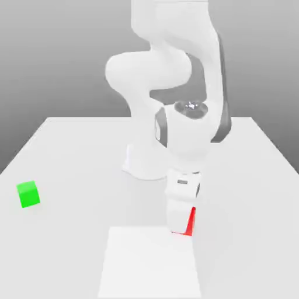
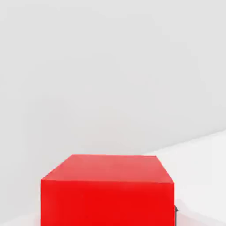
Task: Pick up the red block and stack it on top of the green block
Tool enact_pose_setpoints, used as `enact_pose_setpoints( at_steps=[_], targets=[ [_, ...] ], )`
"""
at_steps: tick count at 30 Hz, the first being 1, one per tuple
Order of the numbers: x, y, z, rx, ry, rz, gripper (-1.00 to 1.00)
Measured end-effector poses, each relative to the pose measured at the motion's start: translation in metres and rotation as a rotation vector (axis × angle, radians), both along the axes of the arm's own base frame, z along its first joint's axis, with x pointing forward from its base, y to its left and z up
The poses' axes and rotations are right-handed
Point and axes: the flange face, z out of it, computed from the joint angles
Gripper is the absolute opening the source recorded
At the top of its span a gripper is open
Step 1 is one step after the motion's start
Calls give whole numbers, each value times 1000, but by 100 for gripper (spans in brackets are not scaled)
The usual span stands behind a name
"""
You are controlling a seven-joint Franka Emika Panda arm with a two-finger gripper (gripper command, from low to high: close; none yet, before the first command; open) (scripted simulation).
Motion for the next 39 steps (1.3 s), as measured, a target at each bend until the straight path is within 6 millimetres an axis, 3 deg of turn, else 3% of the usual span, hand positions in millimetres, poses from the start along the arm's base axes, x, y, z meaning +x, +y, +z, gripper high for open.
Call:
enact_pose_setpoints(
  at_steps=[4, 6, 13, 20, 26, 32, 37, 39],
  targets=[
    [-2, 0, 30, -1, 1, 1, -100],
    [3, -14, 38, -1, -2, -88, -100],
    [27, -105, 53, 7, -14, -610, -100],
    [21, -208, 65, 13, -20, -1157, -100],
    [-11, -296, 71, 14, -20, -1627, -100],
    [-69, -375, 75, 10, -12, -2100, -100],
    [-129, -427, 75, 1, -1, -2474, -100],
    [-137, -433, 73, 3, -6, -2518, -100]
  ],
)
